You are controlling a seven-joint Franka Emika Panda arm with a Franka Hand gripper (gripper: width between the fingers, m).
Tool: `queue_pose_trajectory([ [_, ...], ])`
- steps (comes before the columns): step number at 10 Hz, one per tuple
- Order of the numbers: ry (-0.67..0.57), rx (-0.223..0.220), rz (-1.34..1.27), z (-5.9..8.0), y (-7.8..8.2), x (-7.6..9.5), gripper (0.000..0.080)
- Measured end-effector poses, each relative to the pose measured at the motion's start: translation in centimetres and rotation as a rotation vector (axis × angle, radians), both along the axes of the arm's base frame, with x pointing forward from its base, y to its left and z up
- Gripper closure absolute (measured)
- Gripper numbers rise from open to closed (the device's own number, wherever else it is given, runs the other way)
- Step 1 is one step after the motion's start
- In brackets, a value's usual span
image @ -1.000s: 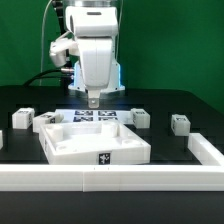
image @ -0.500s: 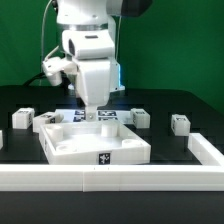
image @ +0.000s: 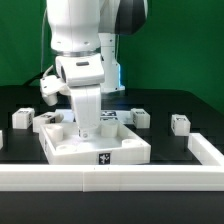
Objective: Assemble one leg
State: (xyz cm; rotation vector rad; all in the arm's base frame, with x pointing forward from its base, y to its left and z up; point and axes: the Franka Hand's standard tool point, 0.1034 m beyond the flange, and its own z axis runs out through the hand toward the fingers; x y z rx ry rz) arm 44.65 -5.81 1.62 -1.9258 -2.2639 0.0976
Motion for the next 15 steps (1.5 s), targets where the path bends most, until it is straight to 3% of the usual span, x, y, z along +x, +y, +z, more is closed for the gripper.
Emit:
queue_pose_trajectory([
  [1, 0.007, 0.001, -0.001, 0.1, -0.1, 0.1, 0.0239],
  [2, 0.007, 0.001, -0.001, 0.0, -0.1, 0.0, 0.0239],
  [5, 0.009, 0.001, -0.002, 0.0, -0.1, 0.0, 0.0722],
  [12, 0.005, -0.003, -0.023, 0.0, 0.1, 0.1, 0.0736],
  [15, -0.005, -0.016, -0.162, 0.0, 4.8, 0.7, 0.0735],
])
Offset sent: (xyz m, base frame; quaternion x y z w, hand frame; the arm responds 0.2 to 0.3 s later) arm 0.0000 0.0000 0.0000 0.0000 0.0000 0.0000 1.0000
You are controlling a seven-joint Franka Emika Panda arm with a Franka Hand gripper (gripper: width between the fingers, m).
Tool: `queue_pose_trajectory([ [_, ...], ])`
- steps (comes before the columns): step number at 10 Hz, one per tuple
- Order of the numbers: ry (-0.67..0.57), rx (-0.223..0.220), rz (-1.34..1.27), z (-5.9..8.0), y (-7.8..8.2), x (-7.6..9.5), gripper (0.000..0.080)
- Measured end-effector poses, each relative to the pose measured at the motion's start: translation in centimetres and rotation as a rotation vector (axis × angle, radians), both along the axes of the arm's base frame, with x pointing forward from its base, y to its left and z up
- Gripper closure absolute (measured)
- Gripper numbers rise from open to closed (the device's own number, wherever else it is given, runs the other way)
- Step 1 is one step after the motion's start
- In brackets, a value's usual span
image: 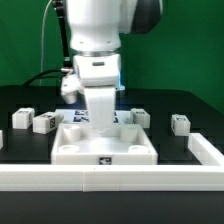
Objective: Assemble one leg
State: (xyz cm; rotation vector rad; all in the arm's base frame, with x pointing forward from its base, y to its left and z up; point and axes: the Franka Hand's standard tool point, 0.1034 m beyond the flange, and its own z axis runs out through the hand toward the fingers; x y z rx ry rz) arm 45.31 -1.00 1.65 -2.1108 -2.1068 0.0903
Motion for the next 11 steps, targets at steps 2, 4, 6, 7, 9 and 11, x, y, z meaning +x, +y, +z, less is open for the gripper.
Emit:
queue_pose_trajectory([
  [2, -0.005, 0.002, -0.045, 0.0, 2.7, 1.0, 0.0735],
  [4, -0.02, 0.011, -0.049, 0.0, 5.3, 2.2, 0.0735],
  [6, -0.042, 0.014, -0.004, 0.0, 6.8, 2.9, 0.0735],
  [7, -0.049, 0.014, 0.018, 0.0, 7.3, 3.1, 0.0736],
  [9, -0.049, 0.011, 0.011, 0.1, 7.6, 3.2, 0.0735],
  [11, -0.049, 0.011, 0.01, 0.1, 7.5, 3.2, 0.0735],
])
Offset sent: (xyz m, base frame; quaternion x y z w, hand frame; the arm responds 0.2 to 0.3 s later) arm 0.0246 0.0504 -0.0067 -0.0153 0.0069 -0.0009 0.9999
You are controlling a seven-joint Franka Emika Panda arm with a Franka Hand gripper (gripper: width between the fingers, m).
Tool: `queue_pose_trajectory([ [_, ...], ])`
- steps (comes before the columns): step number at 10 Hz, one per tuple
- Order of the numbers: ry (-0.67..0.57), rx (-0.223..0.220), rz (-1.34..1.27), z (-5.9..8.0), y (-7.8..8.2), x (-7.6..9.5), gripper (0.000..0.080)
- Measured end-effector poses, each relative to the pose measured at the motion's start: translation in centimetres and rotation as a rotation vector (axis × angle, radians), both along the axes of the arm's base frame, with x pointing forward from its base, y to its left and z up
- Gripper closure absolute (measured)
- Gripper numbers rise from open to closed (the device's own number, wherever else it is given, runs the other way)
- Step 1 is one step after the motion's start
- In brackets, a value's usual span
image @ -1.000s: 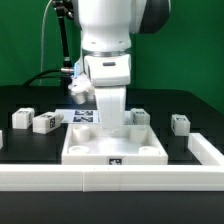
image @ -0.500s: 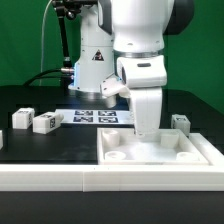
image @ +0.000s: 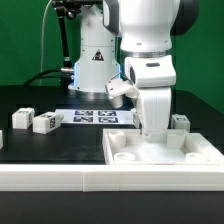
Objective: Assemble one leg
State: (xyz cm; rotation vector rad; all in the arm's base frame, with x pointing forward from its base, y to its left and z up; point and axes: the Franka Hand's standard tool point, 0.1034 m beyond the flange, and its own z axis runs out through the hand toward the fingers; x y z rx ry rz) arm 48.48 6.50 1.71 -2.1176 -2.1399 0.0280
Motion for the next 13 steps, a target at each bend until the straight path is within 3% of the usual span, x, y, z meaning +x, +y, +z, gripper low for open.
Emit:
queue_pose_trajectory([
  [1, 0.0, 0.0, 0.0, 0.0, 0.0, 0.0, 0.0735],
  [3, 0.001, 0.0, -0.001, 0.0, -0.1, 0.0, 0.0403],
  [4, 0.001, 0.0, -0.002, 0.0, -0.1, 0.0, 0.0403],
  [5, 0.001, 0.0, -0.002, 0.0, -0.1, 0.0, 0.0234],
  [6, 0.001, 0.0, -0.002, 0.0, -0.1, 0.0, 0.0234],
  [7, 0.001, 0.0, -0.003, 0.0, -0.1, 0.0, 0.0165],
  [10, 0.0, -0.002, -0.008, 0.1, -0.1, 0.0, 0.0151],
  [13, -0.032, -0.036, -0.068, 4.1, 0.0, -0.5, 0.0151],
])
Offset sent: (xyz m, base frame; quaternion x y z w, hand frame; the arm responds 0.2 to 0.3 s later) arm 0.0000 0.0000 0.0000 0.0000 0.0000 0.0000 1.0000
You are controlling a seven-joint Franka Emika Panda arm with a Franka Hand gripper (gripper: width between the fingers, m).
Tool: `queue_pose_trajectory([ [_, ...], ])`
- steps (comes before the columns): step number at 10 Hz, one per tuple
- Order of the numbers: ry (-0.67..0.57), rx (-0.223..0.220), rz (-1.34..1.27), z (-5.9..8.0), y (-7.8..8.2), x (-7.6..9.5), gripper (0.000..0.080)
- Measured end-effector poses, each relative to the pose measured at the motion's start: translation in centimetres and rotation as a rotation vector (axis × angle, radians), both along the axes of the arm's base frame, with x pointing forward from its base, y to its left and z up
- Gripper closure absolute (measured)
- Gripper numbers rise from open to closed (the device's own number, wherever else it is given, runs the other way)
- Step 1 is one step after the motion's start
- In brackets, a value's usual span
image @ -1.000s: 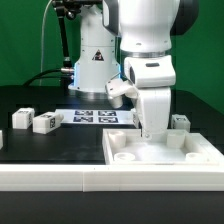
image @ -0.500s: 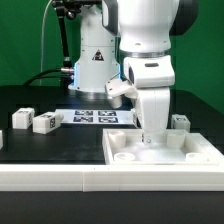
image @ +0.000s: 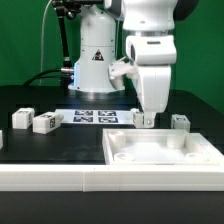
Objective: Assemble one leg
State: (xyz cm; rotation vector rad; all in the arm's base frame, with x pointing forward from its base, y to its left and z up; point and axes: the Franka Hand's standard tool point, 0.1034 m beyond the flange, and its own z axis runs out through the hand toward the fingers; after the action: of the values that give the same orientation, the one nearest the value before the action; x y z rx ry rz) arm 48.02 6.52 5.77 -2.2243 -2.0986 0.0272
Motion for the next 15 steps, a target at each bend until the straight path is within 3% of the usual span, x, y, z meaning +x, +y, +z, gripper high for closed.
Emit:
queue_pose_trajectory([
  [2, 0.007, -0.012, -0.093, 0.8, 0.5, -0.2, 0.0151],
  [6, 0.001, -0.013, -0.398, 0.4, 0.6, -0.4, 0.0151],
  [12, 0.044, -0.039, -1.041, -0.7, 4.6, -1.6, 0.0151],
  [15, 0.049, -0.01, -1.241, -1.5, 6.0, -1.5, 0.0151],
])
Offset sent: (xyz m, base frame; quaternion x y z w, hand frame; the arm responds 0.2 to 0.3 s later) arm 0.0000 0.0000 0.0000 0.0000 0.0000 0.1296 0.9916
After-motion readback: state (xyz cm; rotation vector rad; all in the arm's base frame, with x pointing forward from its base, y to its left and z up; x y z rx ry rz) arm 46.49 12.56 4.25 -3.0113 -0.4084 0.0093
